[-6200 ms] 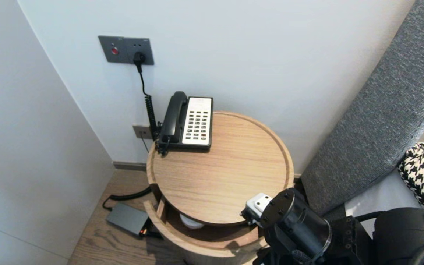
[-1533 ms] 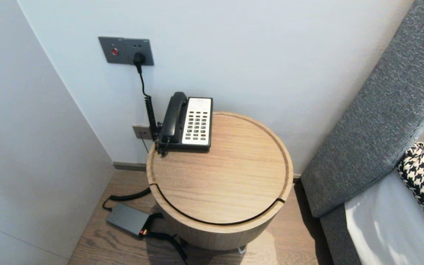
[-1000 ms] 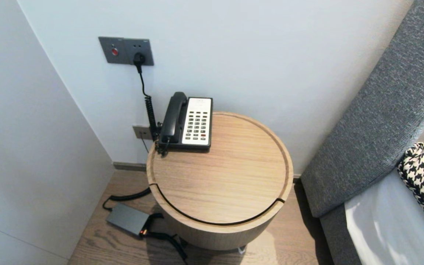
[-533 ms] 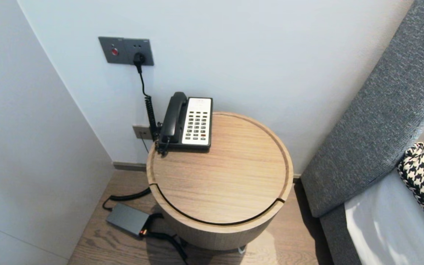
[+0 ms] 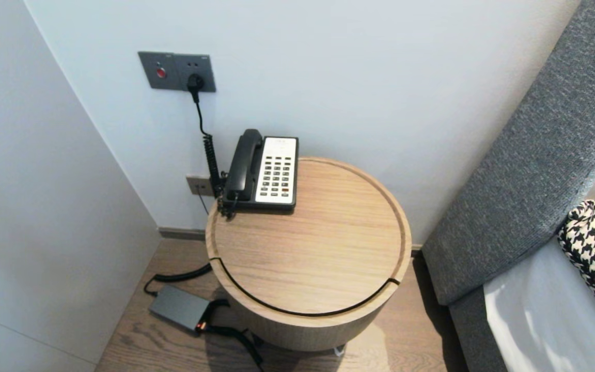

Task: Open the nightstand drawer

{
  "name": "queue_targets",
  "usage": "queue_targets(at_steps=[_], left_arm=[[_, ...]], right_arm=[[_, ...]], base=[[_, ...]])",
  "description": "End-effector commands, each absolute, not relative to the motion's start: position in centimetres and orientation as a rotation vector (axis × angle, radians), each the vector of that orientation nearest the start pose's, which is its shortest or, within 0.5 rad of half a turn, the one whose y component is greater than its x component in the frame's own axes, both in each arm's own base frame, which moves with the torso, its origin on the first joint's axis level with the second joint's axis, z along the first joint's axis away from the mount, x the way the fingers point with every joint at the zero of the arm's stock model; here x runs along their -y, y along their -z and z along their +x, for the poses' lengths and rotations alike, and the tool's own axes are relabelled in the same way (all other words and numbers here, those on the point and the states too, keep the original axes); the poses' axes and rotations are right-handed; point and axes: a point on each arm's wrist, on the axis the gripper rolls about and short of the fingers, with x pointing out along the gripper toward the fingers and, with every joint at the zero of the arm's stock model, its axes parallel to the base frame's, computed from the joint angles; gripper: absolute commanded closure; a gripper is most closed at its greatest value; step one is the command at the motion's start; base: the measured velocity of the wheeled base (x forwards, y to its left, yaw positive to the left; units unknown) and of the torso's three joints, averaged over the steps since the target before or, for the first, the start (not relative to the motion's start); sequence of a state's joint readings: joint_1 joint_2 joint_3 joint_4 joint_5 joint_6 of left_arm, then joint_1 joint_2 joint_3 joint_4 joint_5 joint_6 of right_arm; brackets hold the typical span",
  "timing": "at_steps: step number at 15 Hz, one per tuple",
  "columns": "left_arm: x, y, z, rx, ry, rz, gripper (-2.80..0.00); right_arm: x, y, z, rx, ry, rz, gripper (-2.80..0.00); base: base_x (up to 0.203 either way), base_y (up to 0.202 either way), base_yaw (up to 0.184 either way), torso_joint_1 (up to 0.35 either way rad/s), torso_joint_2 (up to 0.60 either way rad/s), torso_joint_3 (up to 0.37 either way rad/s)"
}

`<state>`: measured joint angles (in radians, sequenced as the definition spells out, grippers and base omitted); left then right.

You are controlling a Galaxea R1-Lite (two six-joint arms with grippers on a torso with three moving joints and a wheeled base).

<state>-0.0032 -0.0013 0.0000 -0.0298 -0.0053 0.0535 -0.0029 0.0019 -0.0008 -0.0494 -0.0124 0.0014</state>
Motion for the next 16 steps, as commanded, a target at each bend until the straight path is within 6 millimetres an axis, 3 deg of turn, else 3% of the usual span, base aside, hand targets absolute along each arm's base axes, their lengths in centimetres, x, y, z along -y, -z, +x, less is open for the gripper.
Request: queue_targets(at_steps=[1,16], left_arm=[[0.01,-7.5,-2.2,0.019,0.008,0.055,0.0],[0.0,-7.52,-2.2,0.02,0.007,0.054,0.0]], right_arm=[[0.02,-7.3,-2.04,0.018,0.018,0.006,0.0],[0.01,-7.3,-2.06,0.02,0.014,0.003,0.0]], base=[[0.0,0.0,0.0,0.0,0.0,0.0],[0.0,0.0,0.0,0.0,0.0,0.0]])
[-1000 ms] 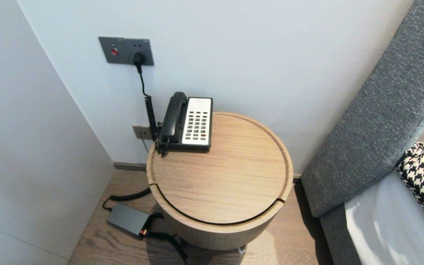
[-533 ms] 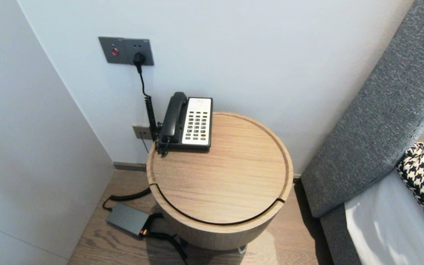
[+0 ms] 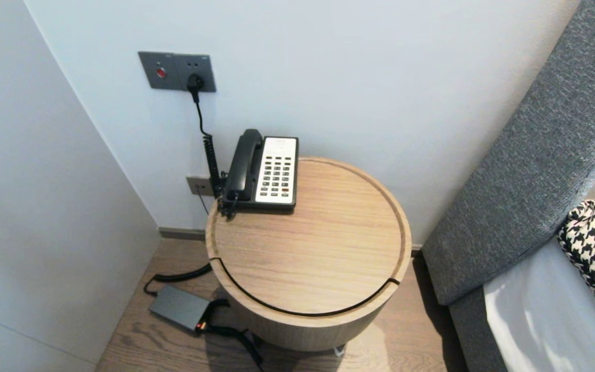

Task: Open the nightstand drawer

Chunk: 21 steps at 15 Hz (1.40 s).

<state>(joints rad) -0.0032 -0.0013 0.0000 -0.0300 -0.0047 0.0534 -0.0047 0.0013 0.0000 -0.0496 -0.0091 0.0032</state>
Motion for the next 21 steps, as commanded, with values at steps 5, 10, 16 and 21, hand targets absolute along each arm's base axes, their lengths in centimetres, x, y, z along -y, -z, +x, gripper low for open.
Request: queue_targets(at_steps=[5,10,16,21], left_arm=[[0.0,-7.5,-2.2,0.019,0.007,0.054,0.0],[0.0,-7.5,-2.2,0.019,0.008,0.058,0.0],[0.0,-7.6,-2.4,-0.013,-0.003,0.04,0.0],[-0.1,-10.9,-4.2,-0.071,-0.026,0.04,0.0]], right_arm=[[0.0,-7.3,-2.1,0.02,0.014,0.003,0.0],[0.0,-7.3,-2.1,0.02,0.014,0.003,0.0],[0.0,-7.3,-2.1,0.02,0.014,0.003,0.0],[0.0,-7.3,-2.1,0.02,0.014,0.003,0.0]], base=[[0.0,0.0,0.0,0.0,0.0,0.0],[0.0,0.0,0.0,0.0,0.0,0.0],[0.0,0.0,0.0,0.0,0.0,0.0],[0.0,0.0,0.0,0.0,0.0,0.0]])
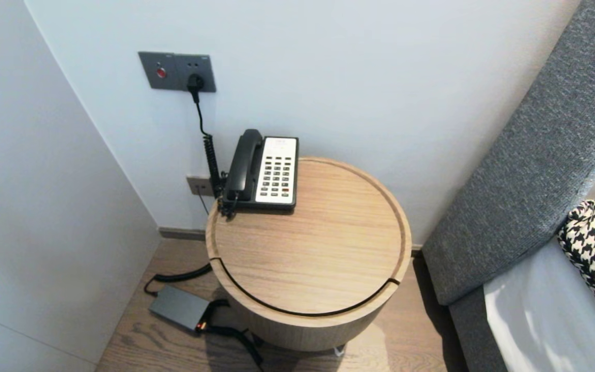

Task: Open the nightstand drawer

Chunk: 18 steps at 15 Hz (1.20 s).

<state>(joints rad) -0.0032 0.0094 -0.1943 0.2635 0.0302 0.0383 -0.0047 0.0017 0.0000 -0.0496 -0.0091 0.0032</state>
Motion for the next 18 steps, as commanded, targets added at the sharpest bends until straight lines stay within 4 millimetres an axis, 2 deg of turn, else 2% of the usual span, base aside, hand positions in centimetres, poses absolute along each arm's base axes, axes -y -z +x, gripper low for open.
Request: queue_targets(at_steps=[1,4,8,11,18], left_arm=[[-0.1,-11.0,-4.3,-0.063,-0.033,0.04,0.0],[-0.1,-13.1,-4.5,-0.047,-0.035,0.039,0.0],[-0.1,-18.1,-2.5,-0.108,-0.024,0.039,0.0],[0.0,-20.1,-1.1,-0.095,0.006,0.038,0.0],[0.0,-19.1,-2.2,-0.084,-0.003,0.039,0.0]], right_arm=[[0.0,-7.3,-2.1,0.02,0.014,0.003,0.0],[0.0,-7.3,-2.1,0.02,0.014,0.003,0.0],[0.0,-7.3,-2.1,0.02,0.014,0.003,0.0],[0.0,-7.4,-2.1,0.026,0.012,0.003,0.0],[0.0,-7.3,-2.1,0.022,0.011,0.012,0.0]], base=[[0.0,0.0,0.0,0.0,0.0,0.0],[0.0,0.0,0.0,0.0,0.0,0.0],[0.0,0.0,0.0,0.0,0.0,0.0],[0.0,0.0,0.0,0.0,0.0,0.0],[0.0,0.0,0.0,0.0,0.0,0.0]])
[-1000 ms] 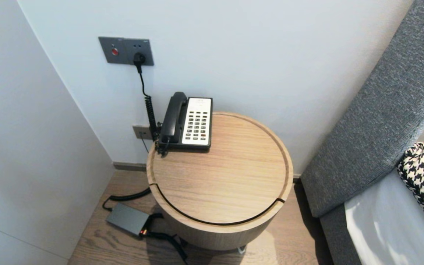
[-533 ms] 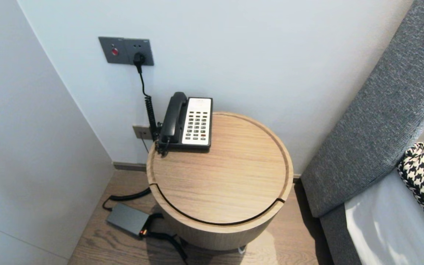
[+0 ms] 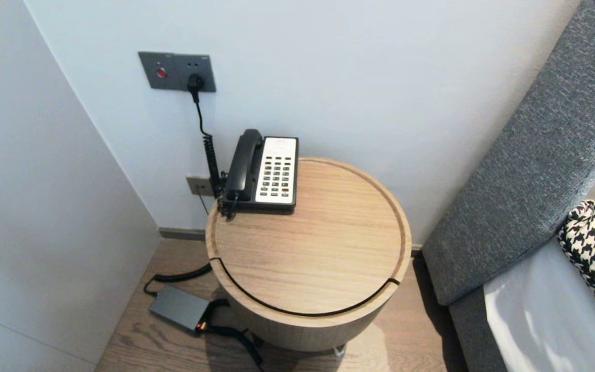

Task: Open the nightstand drawer

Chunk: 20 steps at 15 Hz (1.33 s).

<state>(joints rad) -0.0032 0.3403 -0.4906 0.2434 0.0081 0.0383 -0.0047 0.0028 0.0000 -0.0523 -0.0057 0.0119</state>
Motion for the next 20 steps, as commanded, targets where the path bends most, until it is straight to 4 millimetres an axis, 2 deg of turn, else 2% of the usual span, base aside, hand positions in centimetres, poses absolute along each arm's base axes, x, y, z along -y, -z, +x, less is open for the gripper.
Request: queue_targets(at_steps=[1,5,12,14,16,20], left_arm=[[0.0,-19.1,-2.4,-0.074,-0.005,0.039,0.0],[0.0,-18.7,-2.5,-0.099,0.0,0.04,0.0],[0.1,-19.2,-1.5,-0.138,0.041,0.039,0.0],[0.1,-20.3,-0.1,-0.167,0.048,0.032,0.0],[0.1,-22.0,2.3,-0.206,0.048,-0.001,0.0],[0.4,-26.2,7.8,-0.291,0.061,-0.216,0.0]], right_arm=[[0.0,-7.4,-2.1,0.023,0.011,0.012,0.0],[0.0,-7.4,-2.0,0.023,0.011,0.009,0.0],[0.0,-7.4,-2.2,0.002,0.009,-0.002,0.0],[0.0,-7.4,-2.2,0.002,0.008,-0.003,0.0],[0.0,-7.4,-2.2,0.0,0.008,-0.003,0.0],[0.0,-7.4,-2.2,-0.002,0.008,-0.006,0.0]], base=[[0.0,0.0,0.0,0.0,0.0,0.0],[0.0,0.0,0.0,0.0,0.0,0.0],[0.0,0.0,0.0,0.0,0.0,0.0],[0.0,0.0,0.0,0.0,0.0,0.0],[0.0,0.0,0.0,0.0,0.0,0.0],[0.0,0.0,0.0,0.0,0.0,0.0]])
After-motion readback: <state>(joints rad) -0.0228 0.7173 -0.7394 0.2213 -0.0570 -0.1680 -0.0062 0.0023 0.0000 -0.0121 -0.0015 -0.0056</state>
